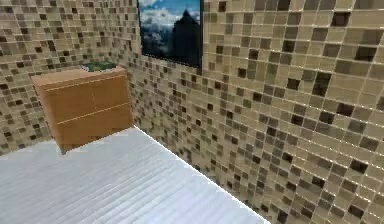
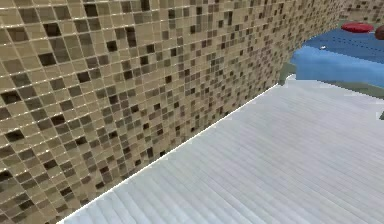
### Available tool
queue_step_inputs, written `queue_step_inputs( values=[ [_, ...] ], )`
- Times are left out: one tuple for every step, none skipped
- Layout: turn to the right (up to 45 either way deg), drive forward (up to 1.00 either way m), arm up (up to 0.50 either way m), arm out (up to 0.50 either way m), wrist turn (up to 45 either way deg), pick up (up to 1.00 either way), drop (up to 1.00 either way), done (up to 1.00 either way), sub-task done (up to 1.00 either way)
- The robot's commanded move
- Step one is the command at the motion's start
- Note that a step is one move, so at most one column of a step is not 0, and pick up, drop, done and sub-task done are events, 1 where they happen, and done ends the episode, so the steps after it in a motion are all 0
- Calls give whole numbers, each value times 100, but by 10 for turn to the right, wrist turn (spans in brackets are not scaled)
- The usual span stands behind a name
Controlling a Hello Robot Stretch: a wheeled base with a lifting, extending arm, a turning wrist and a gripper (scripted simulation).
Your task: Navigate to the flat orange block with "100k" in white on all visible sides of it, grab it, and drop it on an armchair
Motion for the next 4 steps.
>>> queue_step_inputs(
  values=[
    [-390, 0, 0, 0, 0, 0, 0, 0, 0],
    [0, 45, 0, 0, 0, 0, 0, 0, 0],
    [-450, 0, 0, 0, 0, 0, 0, 0, 0],
    [-450, 0, 0, 0, 0, 0, 0, 0, 0]
  ],
)
